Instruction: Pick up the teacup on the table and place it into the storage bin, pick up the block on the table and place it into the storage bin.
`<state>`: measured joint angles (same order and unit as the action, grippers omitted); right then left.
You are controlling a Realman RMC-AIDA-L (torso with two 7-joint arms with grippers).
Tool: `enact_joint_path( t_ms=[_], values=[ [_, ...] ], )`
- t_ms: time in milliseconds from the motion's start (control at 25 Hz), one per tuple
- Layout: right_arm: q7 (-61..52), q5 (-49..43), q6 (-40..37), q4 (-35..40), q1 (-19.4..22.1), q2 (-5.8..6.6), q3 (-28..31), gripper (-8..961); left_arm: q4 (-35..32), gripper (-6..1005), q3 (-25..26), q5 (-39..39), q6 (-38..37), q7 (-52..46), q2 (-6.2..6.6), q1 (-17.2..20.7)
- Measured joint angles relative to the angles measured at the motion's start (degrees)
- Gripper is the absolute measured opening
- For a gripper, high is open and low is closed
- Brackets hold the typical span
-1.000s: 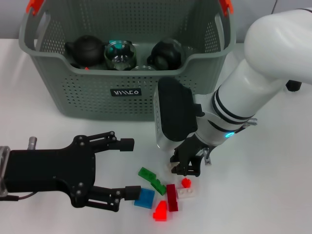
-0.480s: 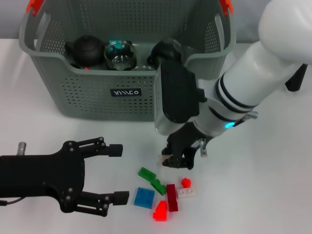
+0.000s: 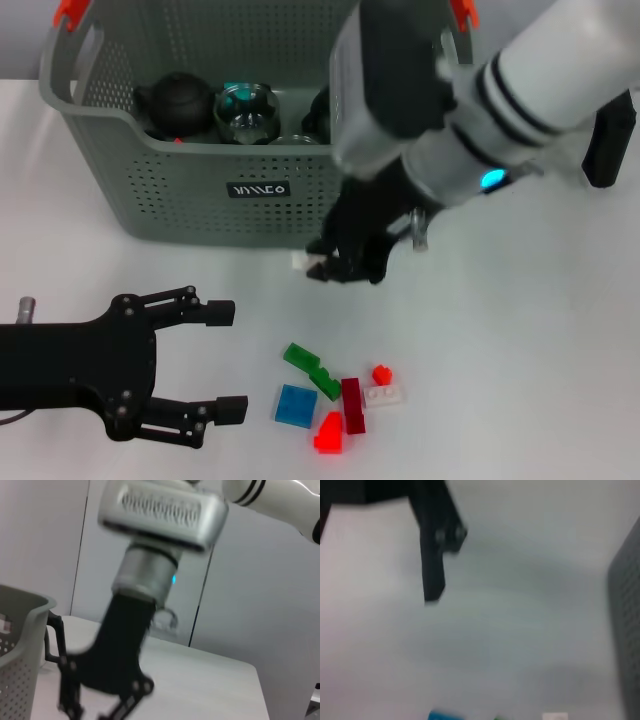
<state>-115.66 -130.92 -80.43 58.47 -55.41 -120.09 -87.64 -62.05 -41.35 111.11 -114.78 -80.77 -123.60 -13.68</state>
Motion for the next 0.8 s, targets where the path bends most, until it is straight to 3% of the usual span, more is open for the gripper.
enact_joint_path(
  t_ms=[160,360,520,800],
  values=[
    [2.1,1.8,-3.7,4.6,-0.4,-0.09,8.1,207,0.0,949,0.0,0.1,0.0,0.0,0.13,-0.2],
    [4.0,6.4,-1.4,8.3,-0.8,0.00,16.4,207,-0.1,949,0.4,0.1,-0.1,0.0,0.25,-0.6],
    [4.4,7.9,7.4,6.8,-1.1,0.00,18.2,208,-0.1,948,0.5,0.1,-0.1,0.0,0.33,-1.0],
    [2.8,7.2,24.3,-5.0,-4.3,-0.17,16.5,249,-0.1,946,0.6,0.1,0.1,-0.1,0.45,-1.5]
  ],
)
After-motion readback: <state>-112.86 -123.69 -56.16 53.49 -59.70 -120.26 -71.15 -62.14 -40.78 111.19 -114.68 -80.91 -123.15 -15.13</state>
